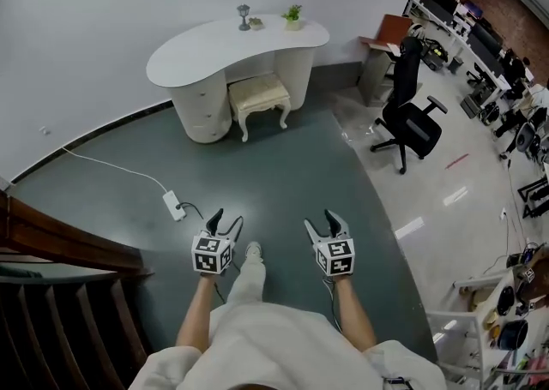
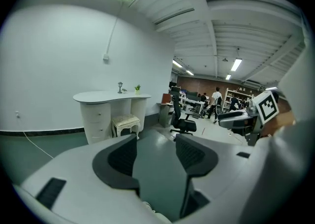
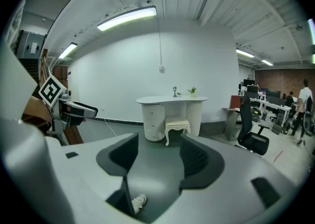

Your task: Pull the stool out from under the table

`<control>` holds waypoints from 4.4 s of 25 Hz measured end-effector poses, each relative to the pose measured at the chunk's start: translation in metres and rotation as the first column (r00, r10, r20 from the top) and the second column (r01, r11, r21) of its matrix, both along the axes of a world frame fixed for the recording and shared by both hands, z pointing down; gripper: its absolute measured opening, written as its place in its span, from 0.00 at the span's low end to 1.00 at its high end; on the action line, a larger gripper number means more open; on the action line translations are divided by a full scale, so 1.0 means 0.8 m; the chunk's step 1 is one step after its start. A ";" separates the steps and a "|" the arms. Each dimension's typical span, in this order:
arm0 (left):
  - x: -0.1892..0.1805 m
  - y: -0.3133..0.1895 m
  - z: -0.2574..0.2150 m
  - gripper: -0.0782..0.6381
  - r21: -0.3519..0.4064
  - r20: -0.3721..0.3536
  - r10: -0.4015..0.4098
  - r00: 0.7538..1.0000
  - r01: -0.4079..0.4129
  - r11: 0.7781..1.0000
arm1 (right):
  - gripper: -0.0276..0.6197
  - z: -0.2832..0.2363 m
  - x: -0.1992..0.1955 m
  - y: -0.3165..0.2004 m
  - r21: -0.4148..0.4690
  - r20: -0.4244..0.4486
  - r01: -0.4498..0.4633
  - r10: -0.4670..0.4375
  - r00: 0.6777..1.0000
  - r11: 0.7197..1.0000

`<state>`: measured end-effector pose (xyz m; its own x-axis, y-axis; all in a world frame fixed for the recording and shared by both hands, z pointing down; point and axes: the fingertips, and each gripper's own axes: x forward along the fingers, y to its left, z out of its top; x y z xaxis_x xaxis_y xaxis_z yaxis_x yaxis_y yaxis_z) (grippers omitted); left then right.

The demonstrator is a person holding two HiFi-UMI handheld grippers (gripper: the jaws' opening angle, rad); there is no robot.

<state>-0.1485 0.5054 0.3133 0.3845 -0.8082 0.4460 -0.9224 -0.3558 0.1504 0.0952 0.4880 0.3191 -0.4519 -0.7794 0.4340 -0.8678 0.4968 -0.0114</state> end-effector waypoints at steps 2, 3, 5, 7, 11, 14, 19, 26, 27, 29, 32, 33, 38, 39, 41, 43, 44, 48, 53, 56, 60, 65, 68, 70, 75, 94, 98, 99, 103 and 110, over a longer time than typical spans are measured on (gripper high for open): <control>-0.006 -0.049 0.001 0.44 -0.004 -0.006 0.012 1.000 -0.012 1.000 | 0.44 -0.002 -0.009 -0.044 -0.003 -0.006 -0.009 0.009 1.000 1.000; -0.010 -0.074 0.000 0.44 -0.006 -0.010 0.019 1.000 -0.019 1.000 | 0.44 -0.003 -0.014 -0.065 -0.007 -0.008 -0.012 0.012 1.000 1.000; -0.015 -0.124 -0.006 0.44 -0.003 -0.019 0.035 0.999 -0.035 0.999 | 0.44 -0.006 -0.023 -0.105 -0.012 -0.016 -0.021 0.021 1.000 1.000; -0.021 -0.174 -0.013 0.44 0.003 -0.021 0.053 0.998 -0.053 0.999 | 0.44 -0.013 -0.029 -0.149 -0.009 -0.021 -0.037 0.037 0.999 0.999; -0.037 -0.270 -0.021 0.44 0.014 -0.026 0.072 0.997 -0.072 0.997 | 0.44 -0.019 -0.040 -0.237 -0.007 -0.026 -0.067 0.067 0.997 0.998; -0.048 -0.332 -0.023 0.44 0.013 -0.028 0.087 0.996 -0.087 0.996 | 0.44 -0.022 -0.048 -0.293 -0.004 -0.024 -0.090 0.090 0.996 0.996; -0.052 -0.400 -0.015 0.44 0.003 -0.026 0.115 0.993 -0.114 0.993 | 0.43 -0.014 -0.057 -0.354 -0.015 -0.041 -0.099 0.098 0.994 0.995; -0.038 -0.469 0.010 0.44 -0.029 -0.021 0.139 0.990 -0.139 0.990 | 0.43 0.016 -0.041 -0.411 -0.051 -0.040 -0.131 0.129 0.991 0.990; -0.035 -0.480 0.013 0.44 -0.033 -0.020 0.140 0.990 -0.141 0.989 | 0.43 0.020 -0.037 -0.421 -0.054 -0.040 -0.134 0.132 0.990 0.989; -0.027 -0.507 0.019 0.44 -0.036 -0.016 0.142 0.990 -0.142 0.989 | 0.43 0.027 -0.028 -0.446 -0.058 -0.038 -0.139 0.137 0.990 0.989; -0.013 -0.554 0.024 0.44 -0.039 -0.016 0.134 0.991 -0.134 0.990 | 0.43 0.035 -0.013 -0.494 -0.064 -0.034 -0.136 0.134 0.990 0.989; -0.007 -0.572 0.023 0.44 -0.041 -0.015 0.131 0.991 -0.131 0.991 | 0.43 0.034 -0.007 -0.513 -0.066 -0.032 -0.132 0.130 0.991 0.989; 0.025 -0.662 0.013 0.44 -0.056 0.000 0.105 0.994 -0.105 0.993 | 0.43 0.024 0.022 -0.614 -0.073 -0.022 -0.097 0.095 0.995 0.993; 0.031 -0.679 0.012 0.44 -0.060 0.002 0.099 0.995 -0.099 0.993 | 0.43 0.023 0.028 -0.633 -0.074 -0.019 -0.090 0.088 0.996 0.993; 0.046 -0.713 0.013 0.44 -0.068 -0.001 0.088 0.996 -0.088 0.994 | 0.43 0.020 0.042 -0.671 -0.075 -0.013 -0.079 0.078 0.997 0.994; 0.063 -0.748 0.015 0.44 -0.080 -0.009 0.079 0.997 -0.080 0.994 | 0.43 0.022 0.056 -0.707 -0.078 -0.008 -0.071 0.071 0.997 0.994; 0.072 -0.764 0.016 0.44 -0.083 -0.009 0.076 0.997 -0.077 0.994 | 0.43 0.023 0.063 -0.724 -0.080 -0.005 -0.067 0.067 0.998 0.994; 0.101 -0.819 0.016 0.44 -0.090 0.005 0.068 0.998 -0.067 0.994 | 0.43 0.028 0.087 -0.780 -0.092 0.008 -0.054 0.055 0.998 0.994; 0.119 -0.858 0.029 0.44 -0.121 0.031 0.061 0.998 -0.057 0.991 | 0.43 0.044 0.105 -0.823 -0.125 0.016 -0.041 0.043 0.999 0.991; 0.124 -0.874 0.037 0.44 -0.135 0.037 0.052 0.998 -0.046 0.990 | 0.43 0.054 0.107 -0.841 -0.144 0.022 -0.026 0.030 0.999 0.989; 0.113 -0.885 0.047 0.44 -0.150 0.038 0.014 0.999 -0.008 0.989 | 0.43 0.068 0.093 -0.864 -0.169 0.024 0.021 -0.017 1.000 0.985; 0.070 -0.889 0.071 0.44 -0.192 0.036 -0.057 0.998 0.063 0.979 | 0.43 0.075 0.049 -0.895 -0.183 0.015 0.099 -0.098 0.995 0.978; 0.041 -0.898 0.080 0.44 -0.204 0.027 -0.096 0.995 0.099 0.974 | 0.43 0.080 0.022 -0.915 -0.197 0.005 0.137 -0.139 0.990 0.971; 0.020 -0.904 0.086 0.44 -0.206 0.020 -0.120 0.993 0.122 0.971 | 0.43 0.085 0.003 -0.927 -0.207 -0.005 0.158 -0.163 0.987 0.966; -0.041 -0.911 0.120 0.44 -0.238 -0.006 -0.187 0.982 0.180 0.954 | 0.43 0.104 -0.046 -0.962 -0.237 -0.021 0.195 -0.205 0.979 0.952; -0.108 -0.924 0.317 0.46 -0.293 0.034 -0.357 0.934 0.351 0.890 | 0.48 0.303 -0.079 -1.057 -0.288 -0.054 0.293 -0.321 0.946 0.912; -0.108 -0.933 0.376 0.46 -0.302 0.031 -0.421 0.906 0.410 0.861 | 0.48 0.368 -0.063 -1.076 -0.298 -0.065 0.331 -0.365 0.929 0.895; -0.109 -0.934 0.390 0.46 -0.303 0.033 -0.431 0.902 0.420 0.856 | 0.49 0.384 -0.059 -1.080 -0.300 -0.072 0.338 -0.375 0.924 0.892; -0.109 -0.938 0.450 0.47 -0.304 0.049 -0.440 0.897 0.433 0.849 | 0.50 0.447 -0.048 -1.100 -0.304 -0.093 0.356 -0.399 0.912 0.884; -0.105 -0.943 0.544 0.47 -0.300 0.066 -0.415 0.908 0.414 0.859 | 0.50 0.538 -0.045 -1.111 -0.299 -0.091 0.337 -0.378 0.921 0.893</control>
